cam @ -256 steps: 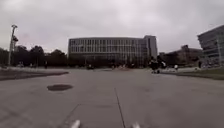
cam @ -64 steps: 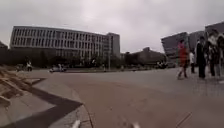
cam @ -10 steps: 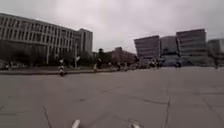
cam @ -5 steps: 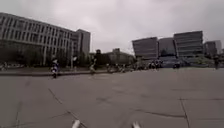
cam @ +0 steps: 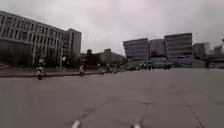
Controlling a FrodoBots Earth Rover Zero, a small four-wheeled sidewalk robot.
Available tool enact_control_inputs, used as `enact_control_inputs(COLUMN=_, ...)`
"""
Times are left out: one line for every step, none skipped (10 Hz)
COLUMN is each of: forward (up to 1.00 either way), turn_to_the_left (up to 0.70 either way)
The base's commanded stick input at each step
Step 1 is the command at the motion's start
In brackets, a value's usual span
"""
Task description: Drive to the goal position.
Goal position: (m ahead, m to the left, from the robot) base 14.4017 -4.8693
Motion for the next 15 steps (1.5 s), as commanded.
enact_control_inputs(forward=1.0, turn_to_the_left=0.0)
enact_control_inputs(forward=1.0, turn_to_the_left=0.0)
enact_control_inputs(forward=1.0, turn_to_the_left=-0.14)
enact_control_inputs(forward=1.0, turn_to_the_left=-0.21)
enact_control_inputs(forward=1.0, turn_to_the_left=-0.01)
enact_control_inputs(forward=1.0, turn_to_the_left=-0.03)
enact_control_inputs(forward=1.0, turn_to_the_left=-0.23)
enact_control_inputs(forward=1.0, turn_to_the_left=-0.08)
enact_control_inputs(forward=1.0, turn_to_the_left=-0.18)
enact_control_inputs(forward=1.0, turn_to_the_left=-0.08)
enact_control_inputs(forward=1.0, turn_to_the_left=0.0)
enact_control_inputs(forward=1.0, turn_to_the_left=-0.01)
enact_control_inputs(forward=1.0, turn_to_the_left=-0.08)
enact_control_inputs(forward=1.0, turn_to_the_left=-0.15)
enact_control_inputs(forward=1.0, turn_to_the_left=-0.04)
